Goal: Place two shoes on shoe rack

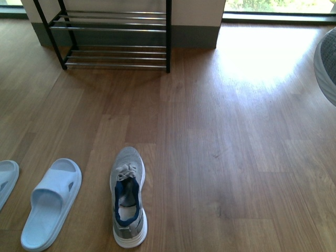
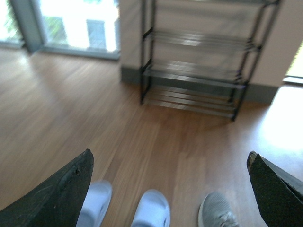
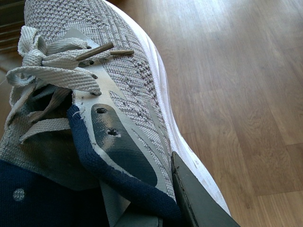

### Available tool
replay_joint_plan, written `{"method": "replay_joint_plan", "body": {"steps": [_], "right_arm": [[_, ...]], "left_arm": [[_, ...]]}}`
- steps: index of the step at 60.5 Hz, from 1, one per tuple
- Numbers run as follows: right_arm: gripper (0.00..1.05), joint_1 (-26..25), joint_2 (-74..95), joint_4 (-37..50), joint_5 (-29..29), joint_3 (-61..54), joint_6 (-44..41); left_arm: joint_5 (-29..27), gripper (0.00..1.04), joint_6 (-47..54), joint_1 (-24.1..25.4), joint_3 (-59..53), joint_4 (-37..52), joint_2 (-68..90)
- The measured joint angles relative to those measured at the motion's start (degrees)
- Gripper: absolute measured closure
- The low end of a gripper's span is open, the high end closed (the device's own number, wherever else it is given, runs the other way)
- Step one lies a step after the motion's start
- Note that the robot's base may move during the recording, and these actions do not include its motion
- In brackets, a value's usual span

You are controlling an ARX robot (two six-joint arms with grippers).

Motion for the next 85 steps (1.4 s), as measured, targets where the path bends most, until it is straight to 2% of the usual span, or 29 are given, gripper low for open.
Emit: {"method": "replay_joint_plan", "body": {"steps": [1,3,6,11,18,25,31,39,45,59,68,85], "right_arm": [[1.04,0.0,0.0,0.0,0.0,0.0,0.0],[1.04,0.0,0.0,0.0,0.0,0.0,0.0],[1.04,0.02,0.0,0.0,0.0,0.0,0.0],[1.04,0.04,0.0,0.0,-0.02,0.0,0.0],[1.04,0.04,0.0,0.0,0.02,0.0,0.0],[1.04,0.04,0.0,0.0,0.0,0.0,0.02],[1.04,0.04,0.0,0.0,0.0,0.0,0.0],[1.04,0.04,0.0,0.0,-0.02,0.0,0.02],[1.04,0.04,0.0,0.0,0.0,0.0,0.0],[1.04,0.04,0.0,0.0,-0.02,0.0,0.0],[1.04,0.04,0.0,0.0,0.02,0.0,0.0],[1.04,0.04,0.0,0.0,0.0,0.0,0.02]], "left_arm": [[-4.94,0.09,-1.84,-2.12,0.83,-0.87,2.47],[-11.32,0.09,-4.09,-4.85,1.84,-0.74,6.67],[-17.14,0.09,-7.13,-8.37,3.85,2.08,16.57],[-14.71,0.09,-7.78,-9.51,7.28,10.93,33.09],[-9.51,0.09,-2.86,-12.33,13.51,20.52,53.35],[-3.54,0.09,3.23,-16.7,21.94,22.38,73.37],[-4.35,0.09,8.61,-19.8,27.58,23.47,85.22],[-4.46,0.09,11.13,-24.13,35.15,21.14,98.33],[-4.28,0.09,7.61,-26.43,43.36,16.15,108.15],[-2.8,0.09,-2.51,-28.15,55.25,10.99,122.09],[-3.82,0.09,-9.86,-28.98,61.16,6.38,131.14],[-4.31,0.09,-17.66,-31.04,70.47,0.02,140.32]]}}
